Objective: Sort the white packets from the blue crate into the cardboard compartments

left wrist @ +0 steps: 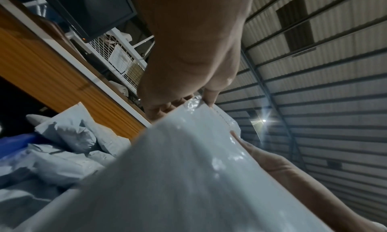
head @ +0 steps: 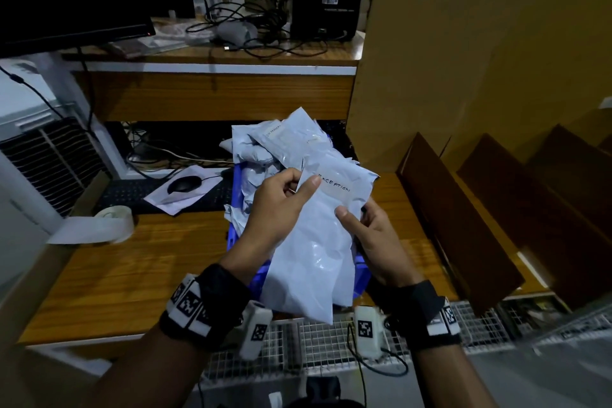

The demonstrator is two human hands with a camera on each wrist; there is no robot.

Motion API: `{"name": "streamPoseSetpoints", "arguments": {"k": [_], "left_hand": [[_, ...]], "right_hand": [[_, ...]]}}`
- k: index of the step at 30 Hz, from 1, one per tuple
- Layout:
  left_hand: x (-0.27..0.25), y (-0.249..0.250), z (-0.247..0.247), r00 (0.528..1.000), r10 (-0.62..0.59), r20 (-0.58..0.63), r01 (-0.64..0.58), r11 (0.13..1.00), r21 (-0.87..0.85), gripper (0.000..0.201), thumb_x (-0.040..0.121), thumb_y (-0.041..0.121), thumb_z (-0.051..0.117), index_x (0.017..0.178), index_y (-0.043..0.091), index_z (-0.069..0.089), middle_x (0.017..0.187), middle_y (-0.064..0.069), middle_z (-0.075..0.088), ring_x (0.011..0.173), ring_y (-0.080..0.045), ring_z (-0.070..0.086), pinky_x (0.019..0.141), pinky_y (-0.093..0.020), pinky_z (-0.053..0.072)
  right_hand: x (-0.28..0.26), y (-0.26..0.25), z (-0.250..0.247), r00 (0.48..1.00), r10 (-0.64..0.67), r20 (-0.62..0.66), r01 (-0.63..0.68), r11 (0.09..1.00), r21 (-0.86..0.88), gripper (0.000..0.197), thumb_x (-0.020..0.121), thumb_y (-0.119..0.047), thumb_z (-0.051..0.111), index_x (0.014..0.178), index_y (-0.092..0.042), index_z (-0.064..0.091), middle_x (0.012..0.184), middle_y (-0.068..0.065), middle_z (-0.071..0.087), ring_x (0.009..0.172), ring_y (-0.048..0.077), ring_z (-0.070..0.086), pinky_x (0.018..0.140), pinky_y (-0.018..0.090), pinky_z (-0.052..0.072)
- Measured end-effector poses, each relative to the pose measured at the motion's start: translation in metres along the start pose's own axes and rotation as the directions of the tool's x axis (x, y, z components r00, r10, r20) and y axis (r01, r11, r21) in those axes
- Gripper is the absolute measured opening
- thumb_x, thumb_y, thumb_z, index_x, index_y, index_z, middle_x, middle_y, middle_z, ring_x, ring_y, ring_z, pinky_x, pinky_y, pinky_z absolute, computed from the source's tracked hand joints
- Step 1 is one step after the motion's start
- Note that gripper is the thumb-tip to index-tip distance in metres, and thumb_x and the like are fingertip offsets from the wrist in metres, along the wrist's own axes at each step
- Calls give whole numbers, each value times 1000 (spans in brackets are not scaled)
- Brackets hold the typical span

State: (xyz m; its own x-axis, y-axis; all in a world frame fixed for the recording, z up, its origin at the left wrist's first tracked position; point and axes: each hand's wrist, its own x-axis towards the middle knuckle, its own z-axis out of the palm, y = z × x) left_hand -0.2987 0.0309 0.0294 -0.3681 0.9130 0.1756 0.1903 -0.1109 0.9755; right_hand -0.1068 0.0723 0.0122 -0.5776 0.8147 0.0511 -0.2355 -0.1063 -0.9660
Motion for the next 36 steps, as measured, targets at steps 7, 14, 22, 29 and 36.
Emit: {"name": "streamPoseSetpoints", "arguments": {"k": [7,14,22,29,36], "left_hand": [[-6,-6,-6,999,-51,18,52,996,-77,71,92,77,63,115,9,60,108,-26,68,97,-38,69,91,-74,54],[-17,-24,-4,980,-143,-135,117,976,-186,39,102,61,54,104,22,59,98,-5,67,94,-25,65,89,-47,55],[-51,-25,63,987,-148,62,154,981,-114,42,92,74,51,84,32,57,81,4,66,81,-23,63,79,-45,54],[-100,4,142,973,-84,216,89,996,-17,36,106,57,51,106,22,60,104,-6,74,97,-26,72,76,-44,60],[-127,22,242,954,-119,276,118,993,19,22,104,58,55,100,37,62,102,4,78,93,-21,77,82,-59,64]], "right_hand": [[-16,-1,9,997,32,-63,-30,999,32,41,108,-14,57,148,-13,51,144,13,65,131,39,63,113,69,43],[-71,-8,-6,968,31,-251,-36,999,-14,43,109,-10,52,152,-15,49,140,9,69,125,34,68,97,51,60],[-169,-24,-51,839,34,-543,6,997,72,38,114,-14,40,150,-15,51,139,7,70,125,29,68,94,40,62],[-224,-35,-111,779,14,-627,71,991,112,36,114,-13,41,147,-17,54,138,6,70,127,28,67,105,47,57],[-289,-46,-210,737,-12,-676,108,989,101,38,114,-13,40,150,-14,52,141,9,68,129,31,66,103,45,58]]}}
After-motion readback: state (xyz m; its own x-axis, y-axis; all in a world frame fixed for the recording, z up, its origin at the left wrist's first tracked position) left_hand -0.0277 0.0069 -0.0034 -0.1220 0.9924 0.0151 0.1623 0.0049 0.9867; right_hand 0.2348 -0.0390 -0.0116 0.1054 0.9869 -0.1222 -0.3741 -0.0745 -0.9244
